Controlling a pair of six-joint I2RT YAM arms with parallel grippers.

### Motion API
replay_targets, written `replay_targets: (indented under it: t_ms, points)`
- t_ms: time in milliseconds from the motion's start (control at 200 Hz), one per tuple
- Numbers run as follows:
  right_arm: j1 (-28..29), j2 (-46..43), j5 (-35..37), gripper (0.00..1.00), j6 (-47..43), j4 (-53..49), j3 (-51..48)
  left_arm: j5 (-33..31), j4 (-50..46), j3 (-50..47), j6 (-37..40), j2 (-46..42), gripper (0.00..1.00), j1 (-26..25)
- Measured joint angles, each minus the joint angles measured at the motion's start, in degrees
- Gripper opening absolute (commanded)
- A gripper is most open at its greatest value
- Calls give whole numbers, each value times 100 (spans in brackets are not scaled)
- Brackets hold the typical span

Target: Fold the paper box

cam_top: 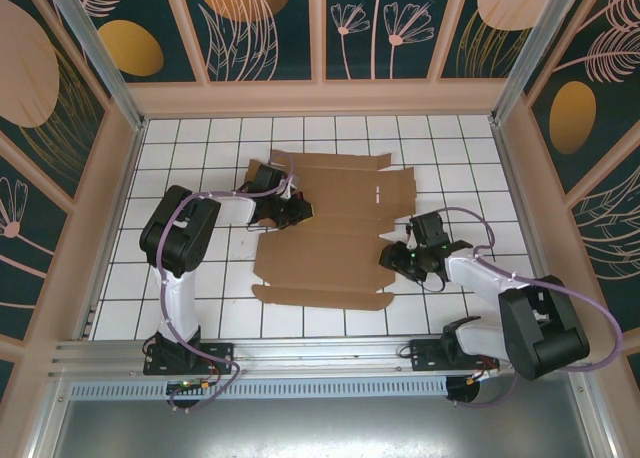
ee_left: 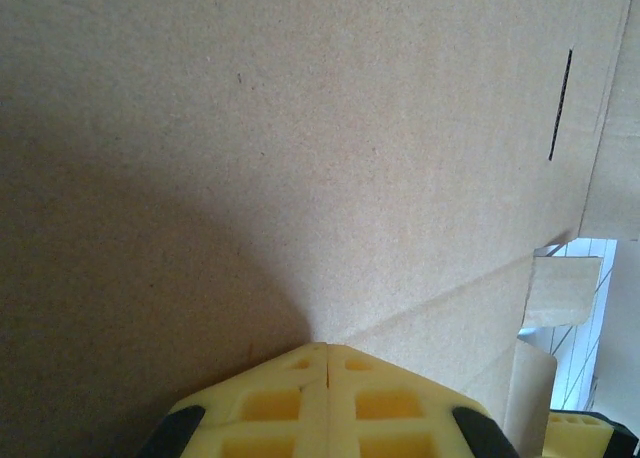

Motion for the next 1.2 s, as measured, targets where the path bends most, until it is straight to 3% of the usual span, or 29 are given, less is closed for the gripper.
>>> replay_targets:
  t_ms: [80, 170, 285, 405, 480, 570, 736, 926, 1066, 1196]
  points:
    - [168, 173, 306, 22, 35, -210, 192, 4, 46, -31, -24, -2, 0, 0]
    - [601, 396, 940, 17, 35, -603, 553, -35, 153, -90, -46, -22, 0, 22]
    - [1235, 769, 1722, 18, 127, -929, 1014, -125, 238, -142, -63, -55, 0, 87]
    - [1628, 975, 2236, 29, 227, -1104, 1248, -223, 251, -144, -57, -68, 0, 96]
    - [1744, 1003, 2343, 51, 254, -1115, 1300, -269, 245, -144, -39, -79, 0, 94]
    - [1799, 933, 2413, 66, 214, -1091, 1399, -271, 201, -144, -7, -98, 0, 79]
    - [1646, 195, 2459, 72, -76, -1115, 1683, -289, -59, -136, 120, -181, 0, 7]
    - [1178, 24, 2299, 66, -737, -955, 2625, -479, -682, -72, 398, -564, 4, -44]
    - [822, 566, 1906, 44, -1036, -616, 3069, -542, -866, 37, 481, -1113, 2, -44]
    - [647, 1862, 1537, 20, -1169, -299, 3707, -485, -876, 22, 476, -1362, 0, -44]
